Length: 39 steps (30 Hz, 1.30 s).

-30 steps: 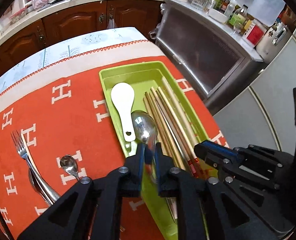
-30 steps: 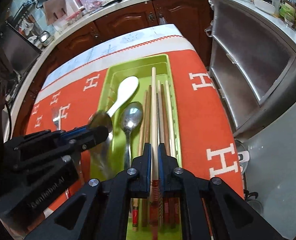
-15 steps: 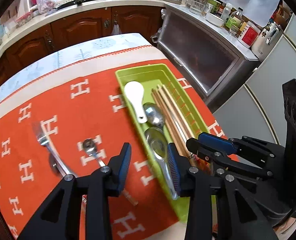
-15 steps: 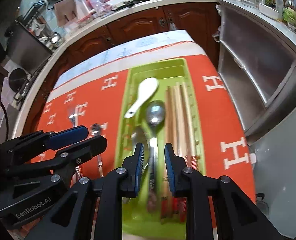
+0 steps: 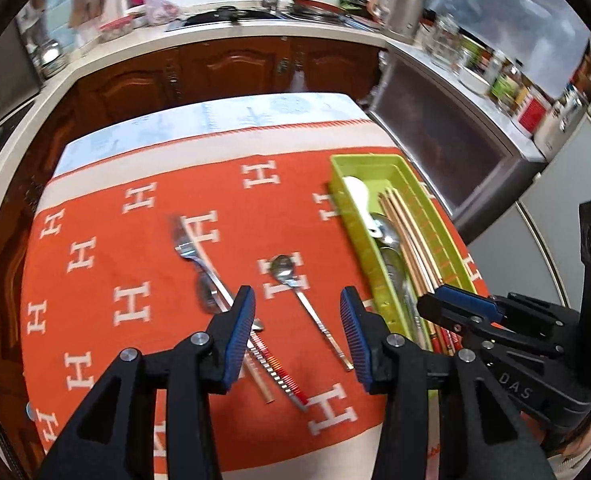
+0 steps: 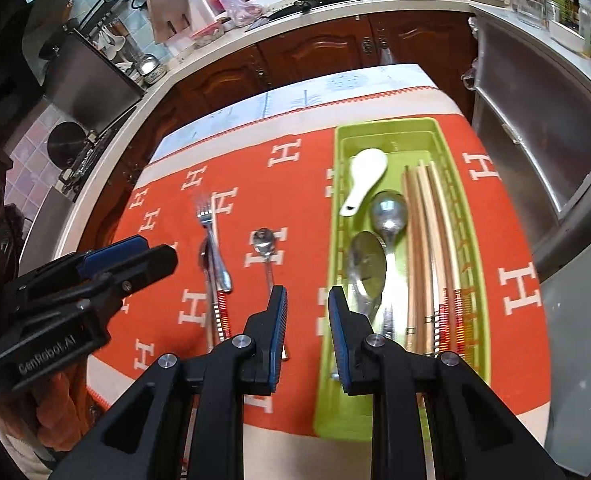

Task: Organize utensils
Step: 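Move both tools back over the remaining fork and spoons, then grasp the small gold-handled spoon with the right tool while the left tool grasps the steel spoon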

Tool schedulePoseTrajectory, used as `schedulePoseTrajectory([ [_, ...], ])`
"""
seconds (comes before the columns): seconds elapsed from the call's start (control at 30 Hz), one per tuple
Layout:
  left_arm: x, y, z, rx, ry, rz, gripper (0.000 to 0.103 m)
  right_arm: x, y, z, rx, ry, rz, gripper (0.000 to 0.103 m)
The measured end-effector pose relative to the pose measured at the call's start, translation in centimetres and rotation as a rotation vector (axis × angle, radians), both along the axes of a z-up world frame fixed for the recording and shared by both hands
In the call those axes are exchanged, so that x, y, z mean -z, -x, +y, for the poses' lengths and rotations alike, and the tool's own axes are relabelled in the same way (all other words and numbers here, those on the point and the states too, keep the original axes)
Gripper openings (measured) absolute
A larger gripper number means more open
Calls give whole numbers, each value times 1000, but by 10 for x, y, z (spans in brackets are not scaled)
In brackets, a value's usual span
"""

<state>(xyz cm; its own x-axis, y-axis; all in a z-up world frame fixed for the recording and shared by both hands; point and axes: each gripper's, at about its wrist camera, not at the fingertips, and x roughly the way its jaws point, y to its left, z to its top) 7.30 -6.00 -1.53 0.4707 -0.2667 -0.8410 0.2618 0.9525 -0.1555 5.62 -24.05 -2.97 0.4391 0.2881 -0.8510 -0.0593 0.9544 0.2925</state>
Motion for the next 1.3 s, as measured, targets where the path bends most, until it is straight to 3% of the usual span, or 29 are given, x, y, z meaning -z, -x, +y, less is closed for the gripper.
schedulePoseTrajectory([
  [0.3,10,7,49,-104,50,28,47,6,-3,25,-55,7,31,22],
  [0.67,45,7,86,-201,34,82,54,24,-17,56,-110,21,72,22],
  [1.0,82,0,107,-243,31,160,55,53,-37,70,-121,57,129,22],
  [1.3,101,-6,108,-237,14,182,56,81,-63,81,-128,103,178,22],
])
